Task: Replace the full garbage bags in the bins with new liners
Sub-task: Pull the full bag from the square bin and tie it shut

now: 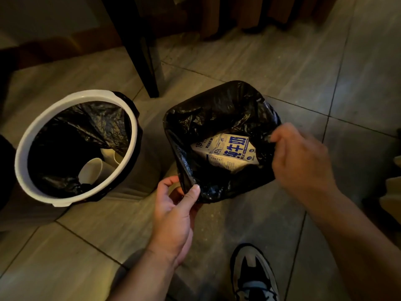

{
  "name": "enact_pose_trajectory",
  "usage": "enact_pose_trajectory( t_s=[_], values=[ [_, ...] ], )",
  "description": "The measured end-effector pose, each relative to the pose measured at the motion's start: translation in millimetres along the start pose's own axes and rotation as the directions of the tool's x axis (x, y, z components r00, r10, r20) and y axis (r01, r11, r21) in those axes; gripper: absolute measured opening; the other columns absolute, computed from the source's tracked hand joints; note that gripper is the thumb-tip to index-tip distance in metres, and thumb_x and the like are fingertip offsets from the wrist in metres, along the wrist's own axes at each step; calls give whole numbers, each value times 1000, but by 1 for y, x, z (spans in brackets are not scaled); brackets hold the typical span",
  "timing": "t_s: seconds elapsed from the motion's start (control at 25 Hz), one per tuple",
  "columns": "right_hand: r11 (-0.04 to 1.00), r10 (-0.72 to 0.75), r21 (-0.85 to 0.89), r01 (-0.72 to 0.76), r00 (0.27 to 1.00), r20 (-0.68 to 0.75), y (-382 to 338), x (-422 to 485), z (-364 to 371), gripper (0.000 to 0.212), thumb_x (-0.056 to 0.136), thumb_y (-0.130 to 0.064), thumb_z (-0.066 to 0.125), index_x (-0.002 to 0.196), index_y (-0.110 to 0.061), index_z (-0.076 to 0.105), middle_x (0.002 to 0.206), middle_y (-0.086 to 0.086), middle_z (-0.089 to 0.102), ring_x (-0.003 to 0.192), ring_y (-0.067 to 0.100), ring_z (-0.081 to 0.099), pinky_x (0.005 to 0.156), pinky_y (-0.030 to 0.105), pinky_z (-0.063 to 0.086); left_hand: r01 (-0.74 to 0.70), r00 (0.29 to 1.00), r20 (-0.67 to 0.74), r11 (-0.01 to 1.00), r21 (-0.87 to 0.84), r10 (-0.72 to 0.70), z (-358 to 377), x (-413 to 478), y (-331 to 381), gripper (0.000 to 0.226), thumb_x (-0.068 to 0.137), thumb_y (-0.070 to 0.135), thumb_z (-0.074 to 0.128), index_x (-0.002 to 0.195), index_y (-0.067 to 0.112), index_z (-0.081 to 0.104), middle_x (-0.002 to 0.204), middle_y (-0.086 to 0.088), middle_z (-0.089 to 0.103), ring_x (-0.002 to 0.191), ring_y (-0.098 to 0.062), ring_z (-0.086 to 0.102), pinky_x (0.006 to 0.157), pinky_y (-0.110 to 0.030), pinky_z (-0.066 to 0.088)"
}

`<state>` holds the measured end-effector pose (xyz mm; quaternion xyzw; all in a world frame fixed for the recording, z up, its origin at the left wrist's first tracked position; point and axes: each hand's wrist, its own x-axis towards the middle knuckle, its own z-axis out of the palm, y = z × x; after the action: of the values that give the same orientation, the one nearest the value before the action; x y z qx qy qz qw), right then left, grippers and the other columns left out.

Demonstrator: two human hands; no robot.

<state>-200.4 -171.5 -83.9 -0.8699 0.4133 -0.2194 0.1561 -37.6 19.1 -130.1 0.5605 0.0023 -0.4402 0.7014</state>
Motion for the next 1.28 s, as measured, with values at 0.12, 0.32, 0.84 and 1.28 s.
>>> enact_pose_trajectory(
  t_s=[0.12, 0.32, 0.84, 1.28],
  values=[
    [956, 148, 250, -153, 988, 38, -7, 18, -3, 14, 104, -20, 52, 110, -30, 58, 74, -13, 59, 67, -2, 58, 59, 19, 40, -43, 999, -11, 998, 49, 43, 3, 6, 2, 48, 79, 3, 76, 120, 20, 59, 108, -10, 79, 105, -27, 74, 93, -46, 59],
    [909, 363, 223, -352, 932, -10, 6, 6, -18, 45, 94, -50, 71, 130, -27, 55, 80, -8, 67, 77, 7, 66, 72, 34, 52, -55, 995, -78, 989, 137, 66, 9, 6, 12, 44, 88, -5, 72, 124, 18, 63, 104, -9, 80, 101, -30, 76, 88, -48, 61],
    [927, 333, 128, -354, 930, 158, 29, 87, -47, 48, 80, -84, 50, 93, -42, 68, 68, -9, 71, 61, 7, 66, 58, 31, 49, 113, 982, -168, 978, 176, -83, 32, 7, 70, 22, 96, 33, 71, 76, 24, 76, 81, -4, 78, 70, -17, 71, 59, -31, 54],
    [476, 508, 448, -757, 652, 563, 56, 140, 6, 18, 97, -17, 69, 112, -12, 78, 103, 16, 79, 89, 29, 78, 68, 39, 66, 130, 982, -178, 916, 380, -66, 28, 49, 93, 19, 97, 35, 67, 83, 23, 74, 92, -7, 81, 93, -32, 76, 91, -54, 61]
  ],
)
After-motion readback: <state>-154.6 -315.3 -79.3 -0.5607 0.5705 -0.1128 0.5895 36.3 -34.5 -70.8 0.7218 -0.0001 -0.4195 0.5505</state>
